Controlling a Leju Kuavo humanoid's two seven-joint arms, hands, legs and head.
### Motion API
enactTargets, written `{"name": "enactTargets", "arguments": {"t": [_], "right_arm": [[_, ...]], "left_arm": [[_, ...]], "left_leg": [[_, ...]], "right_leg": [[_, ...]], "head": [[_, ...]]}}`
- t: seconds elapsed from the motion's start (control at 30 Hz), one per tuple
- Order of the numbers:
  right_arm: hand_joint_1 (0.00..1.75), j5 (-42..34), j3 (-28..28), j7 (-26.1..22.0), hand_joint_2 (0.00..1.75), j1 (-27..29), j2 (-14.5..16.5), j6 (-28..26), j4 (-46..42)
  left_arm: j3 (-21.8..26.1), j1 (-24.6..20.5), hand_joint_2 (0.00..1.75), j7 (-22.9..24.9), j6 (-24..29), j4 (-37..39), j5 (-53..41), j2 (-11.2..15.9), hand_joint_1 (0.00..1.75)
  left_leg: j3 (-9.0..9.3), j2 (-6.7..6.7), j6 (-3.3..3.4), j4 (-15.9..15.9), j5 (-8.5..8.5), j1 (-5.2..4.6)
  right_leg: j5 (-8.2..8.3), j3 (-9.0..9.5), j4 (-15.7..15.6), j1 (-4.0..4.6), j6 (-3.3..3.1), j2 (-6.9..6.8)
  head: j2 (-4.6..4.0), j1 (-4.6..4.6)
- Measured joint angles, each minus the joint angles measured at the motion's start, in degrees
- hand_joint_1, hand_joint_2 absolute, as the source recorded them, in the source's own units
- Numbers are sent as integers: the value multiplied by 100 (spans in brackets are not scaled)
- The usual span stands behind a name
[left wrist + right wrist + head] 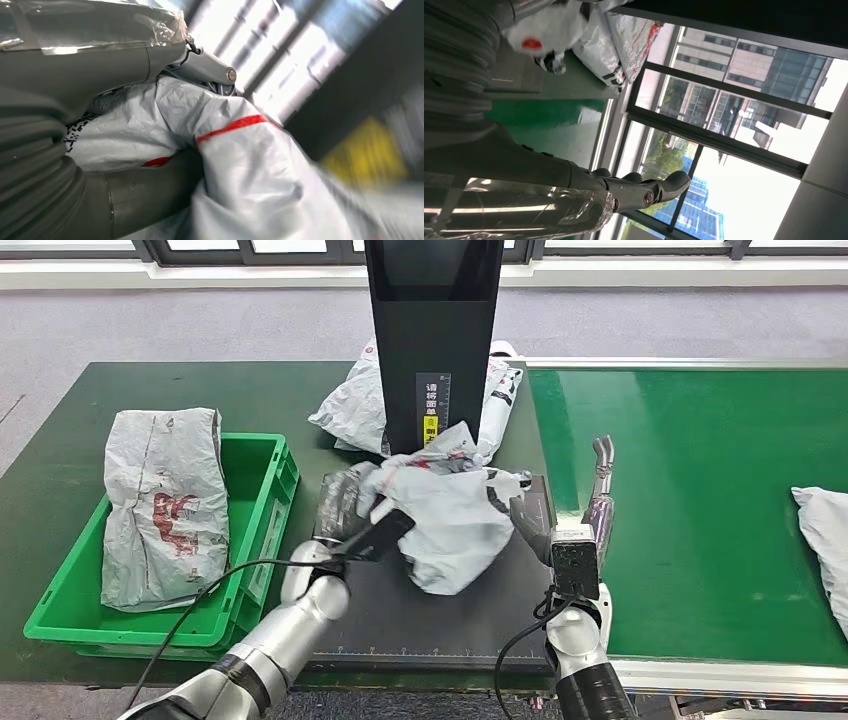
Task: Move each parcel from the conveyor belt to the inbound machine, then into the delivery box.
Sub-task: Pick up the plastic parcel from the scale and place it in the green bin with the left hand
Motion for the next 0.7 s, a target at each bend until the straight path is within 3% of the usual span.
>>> {"name": "enactTargets", "arguments": {"t": [0.13, 0.23, 0.37, 0.47, 0.7], "right_arm": [[0, 17, -79, -6, 175, 13, 34, -25, -15], [0, 102, -147, 93, 175, 19, 88, -77, -125], [0, 195, -255, 234, 175, 126, 112, -107, -402], [0, 217, -306, 250, 175, 178, 118, -103, -540], [0, 238, -344, 291, 175, 250, 142, -72, -697]], "left_arm": [[889, 25, 175, 254, 171, -946, -1375, 318, 175], [1692, 48, 175, 344, 180, -1602, -2494, 408, 175], [2567, 70, 175, 402, 181, -2275, -3123, 510, 175], [2953, 74, 175, 403, 181, -2538, -3168, 566, 175], [3370, 120, 175, 369, 181, -2853, -3356, 641, 175]], "left_leg": [[-5, 1, -14, 0, 9, 4], [-7, 2, -18, -1, 12, 6], [-8, 3, -19, -1, 12, 6], [-9, 0, -19, -1, 12, 7], [-12, -1, -18, -1, 12, 6]], "right_leg": [[2, -9, 3, 13, -4, 5], [2, -12, 4, 17, -5, 6], [2, -13, 4, 16, -5, 7], [2, -13, 3, 16, -5, 4], [3, -10, 2, 13, -5, 2]], "head": [[1, 0], [0, 0], [0, 0], [1, 0], [1, 2]]}}
